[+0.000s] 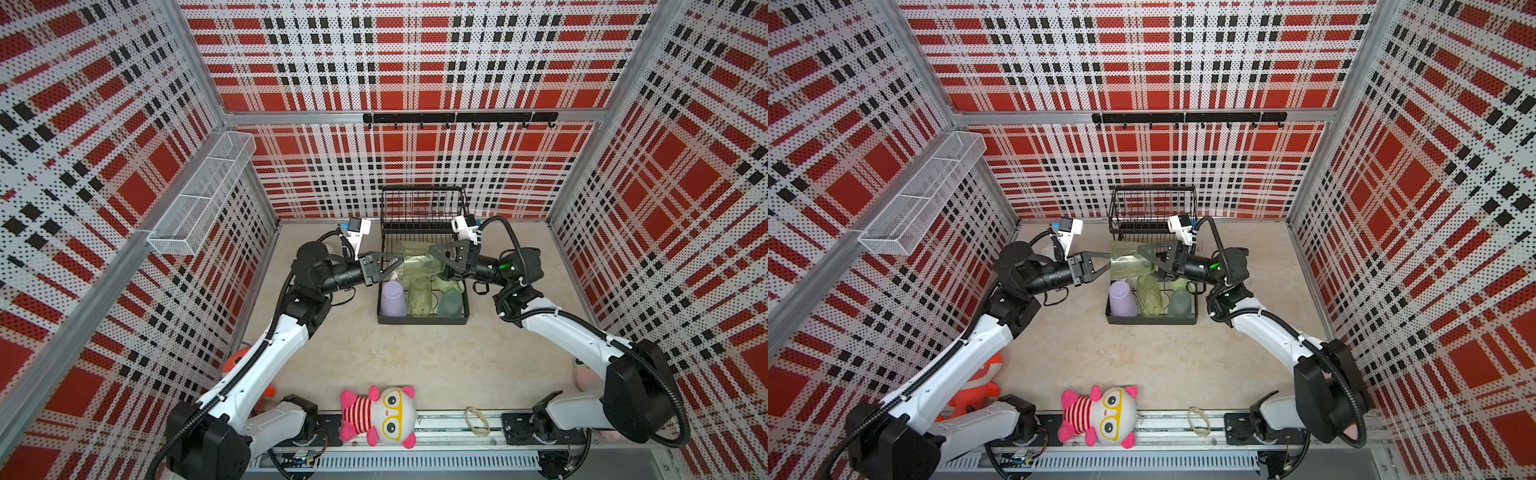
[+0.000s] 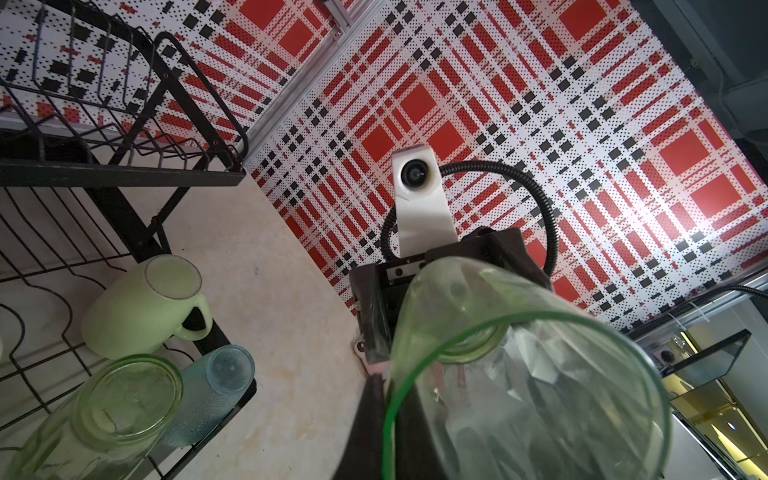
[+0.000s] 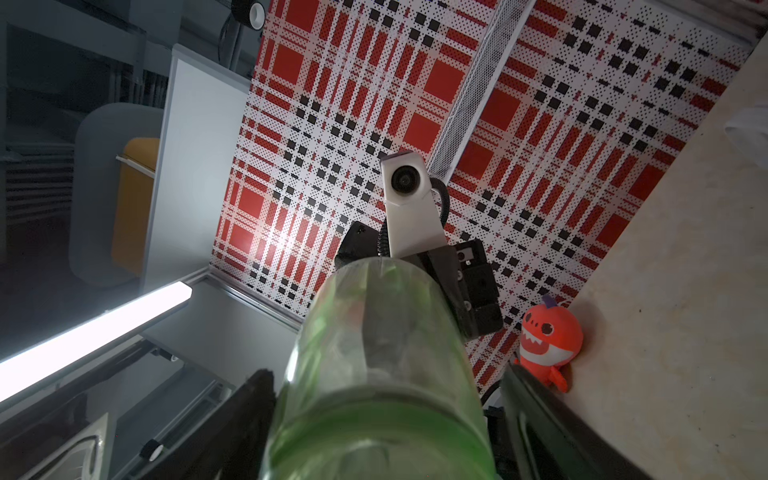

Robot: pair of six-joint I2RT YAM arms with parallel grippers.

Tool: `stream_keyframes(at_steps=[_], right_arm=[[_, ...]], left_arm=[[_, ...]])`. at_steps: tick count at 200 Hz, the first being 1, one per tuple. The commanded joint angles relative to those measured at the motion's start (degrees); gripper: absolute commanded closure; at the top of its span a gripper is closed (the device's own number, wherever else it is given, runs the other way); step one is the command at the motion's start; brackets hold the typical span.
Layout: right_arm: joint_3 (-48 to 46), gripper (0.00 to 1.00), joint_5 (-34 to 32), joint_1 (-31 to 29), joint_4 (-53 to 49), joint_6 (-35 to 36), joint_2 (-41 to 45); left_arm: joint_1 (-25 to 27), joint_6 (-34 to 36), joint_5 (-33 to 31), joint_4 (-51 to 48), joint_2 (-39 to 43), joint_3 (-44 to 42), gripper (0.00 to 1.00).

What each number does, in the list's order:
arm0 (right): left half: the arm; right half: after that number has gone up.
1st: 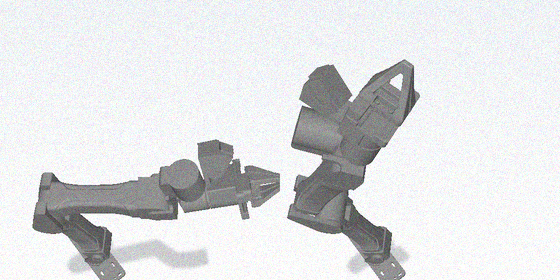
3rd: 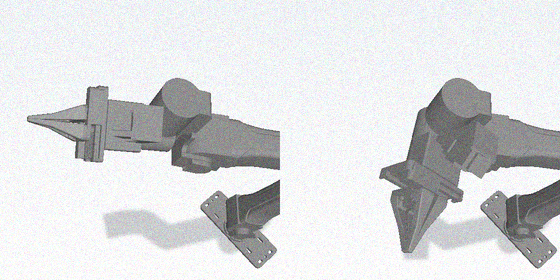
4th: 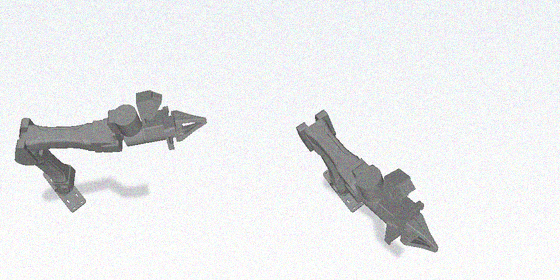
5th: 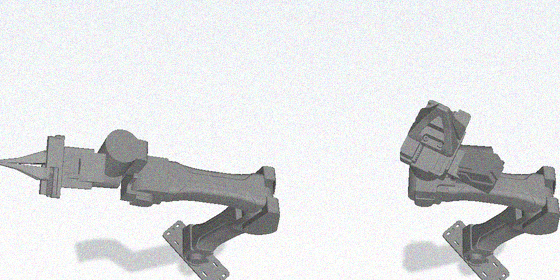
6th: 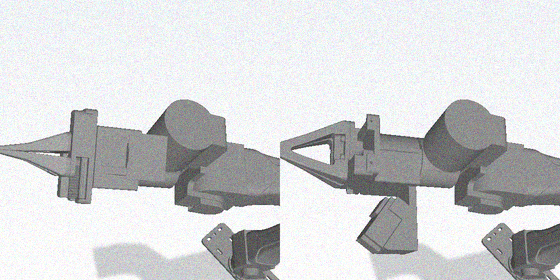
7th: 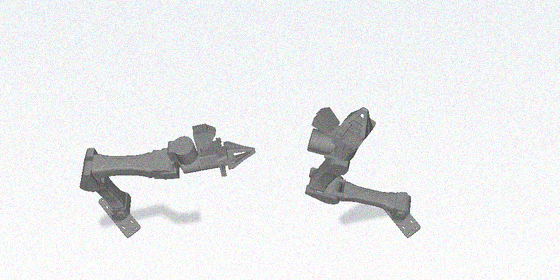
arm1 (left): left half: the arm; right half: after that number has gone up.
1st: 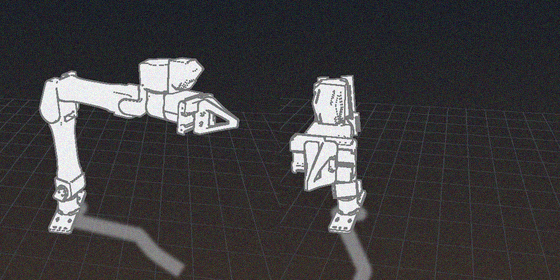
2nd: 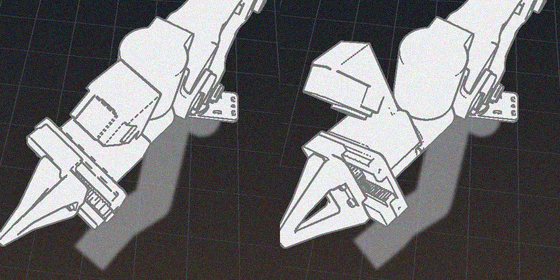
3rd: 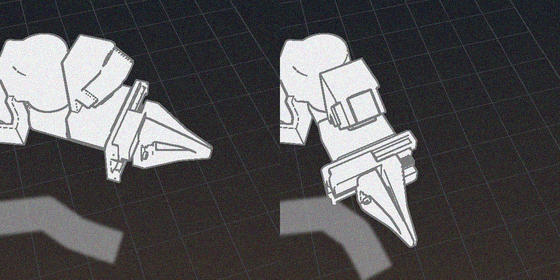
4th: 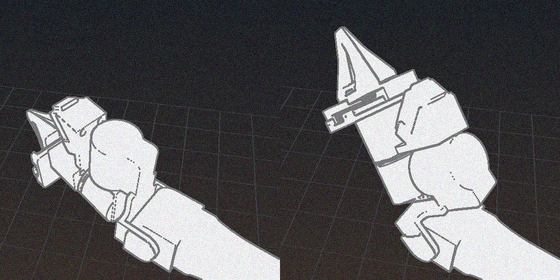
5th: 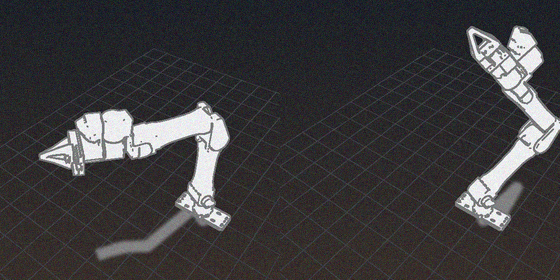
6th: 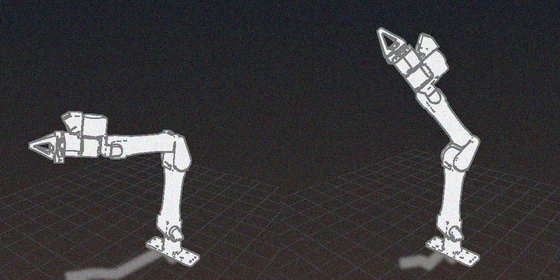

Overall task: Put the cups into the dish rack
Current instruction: 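Open the left gripper and withdraw it while the right gripper holds the glass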

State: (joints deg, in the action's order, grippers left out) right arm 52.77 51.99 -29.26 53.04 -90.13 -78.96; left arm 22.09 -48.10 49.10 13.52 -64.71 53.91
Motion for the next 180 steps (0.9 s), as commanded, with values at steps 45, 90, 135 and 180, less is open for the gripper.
stream_keyframes(at_steps=[45, 90, 135, 180], right_arm=[[-0.7, 0.28, -0.4, -0.4, 4.9, -4.2, 0.0], [-0.7, 0.29, -0.9, 0.8, 1.4, -2.7, -0.2], [0.7, 0.29, -1.3, 4.4, -13.7, 8.4, 1.1], [10.1, 0.28, -10.3, 6.1, -48.0, 33.1, 1.4]], left_arm=[[-1.2, 1.1, -1.2, 1.0, 0.4, 0.0, 0.98], [-3.6, -2.4, -1.7, 5.2, 1.2, -1.9, 0.51], [-11.4, -2.1, -5.5, 3.9, 3.6, -4.5, 0.47], [-17.7, -1.0, -7.7, 2.2, 5.8, -8.4, 0.47]])
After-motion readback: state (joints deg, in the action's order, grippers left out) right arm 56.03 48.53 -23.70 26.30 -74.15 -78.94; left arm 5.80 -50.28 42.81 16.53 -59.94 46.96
